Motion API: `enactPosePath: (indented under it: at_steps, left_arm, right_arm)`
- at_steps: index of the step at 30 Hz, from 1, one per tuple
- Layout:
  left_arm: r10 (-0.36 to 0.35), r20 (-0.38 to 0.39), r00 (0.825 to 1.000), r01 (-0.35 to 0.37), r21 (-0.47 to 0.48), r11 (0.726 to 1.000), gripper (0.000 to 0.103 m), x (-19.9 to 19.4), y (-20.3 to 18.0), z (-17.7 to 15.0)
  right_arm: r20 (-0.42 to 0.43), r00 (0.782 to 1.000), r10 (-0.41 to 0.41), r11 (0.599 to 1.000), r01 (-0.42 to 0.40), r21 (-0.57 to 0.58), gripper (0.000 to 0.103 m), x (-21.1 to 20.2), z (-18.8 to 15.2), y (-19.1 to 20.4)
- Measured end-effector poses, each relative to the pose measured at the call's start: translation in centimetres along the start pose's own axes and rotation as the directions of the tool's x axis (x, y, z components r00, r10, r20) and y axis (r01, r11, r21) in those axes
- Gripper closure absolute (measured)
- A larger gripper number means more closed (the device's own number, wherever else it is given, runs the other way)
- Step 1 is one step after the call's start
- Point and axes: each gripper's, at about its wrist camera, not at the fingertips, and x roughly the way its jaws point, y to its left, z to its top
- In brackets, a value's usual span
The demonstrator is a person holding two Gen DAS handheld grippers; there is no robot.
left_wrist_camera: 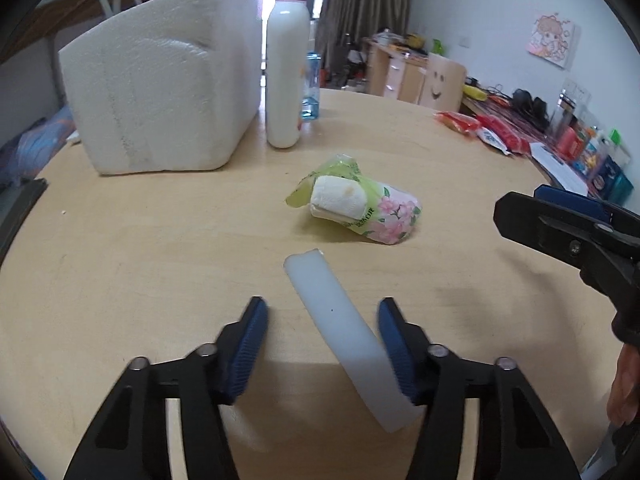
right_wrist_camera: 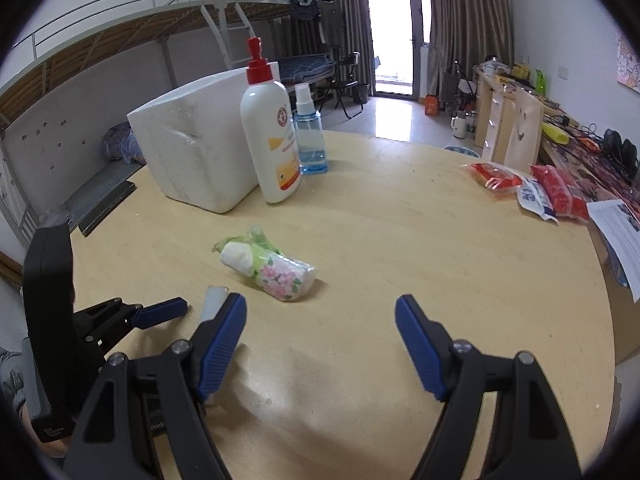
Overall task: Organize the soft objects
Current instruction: 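Close the left gripper on the white plastic strip and lift it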
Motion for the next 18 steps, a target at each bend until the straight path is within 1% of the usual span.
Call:
enactPosePath:
  at_steps: [1,4,6,8,11,13,17,18]
  left_arm:
    - [0.006,0.003,1.000,-0.006,0.001,1.000,0.049,0.0,-0.3,-0.1]
    - [0.019,0.023,1.000,-0.019,0.019,1.000,0.067,-0.1,-1.4,-0.6]
    - [0.029,0.020,0.999,-0.029,0.018,0.999,0.070,-0.1,-1.8,-0.5]
    - [0.042,0.024,0.999,-0.042,0.011,0.999,0.077,0.0,-1.8,-0.4]
    - [0.032,0.024,0.999,-0.032,-0.004,0.999,0.081,0.0,-1.4,-0.3]
    - [0.028,0.033,0.999,-0.029,0.021,0.999,0.082,0.0,-1.4,-0.4]
    - [0.001,0.044,0.999,-0.002,0.034,0.999,0.090,-0.5,-0.8,-0.5]
    - [-0.005,0.045,0.999,0.004,0.034,0.999,0.090,-0.6,-0.6,-0.5]
  right_arm:
    - [0.000,1.000,0.005,1.000,-0.005,-0.002,0.023,0.1,0.0,0.0]
    - [0.005,1.000,0.023,1.000,-0.023,-0.006,0.023,0.0,0.1,0.2]
    - [0.009,0.999,0.032,0.999,-0.032,-0.010,0.023,-0.1,0.1,0.3]
    - [0.015,0.999,0.041,0.999,-0.041,-0.014,0.023,-0.3,0.1,0.4]
    - [0.019,0.999,0.043,0.999,-0.042,-0.016,0.023,-0.6,0.1,0.4]
    - [0.024,0.999,0.045,0.999,-0.045,-0.014,0.023,-0.7,0.1,0.3]
    - [0.022,0.999,0.043,0.999,-0.043,-0.011,0.023,-0.5,0.2,0.2]
    - [0.020,0.999,0.041,0.999,-0.041,-0.010,0.023,-0.4,0.3,0.3]
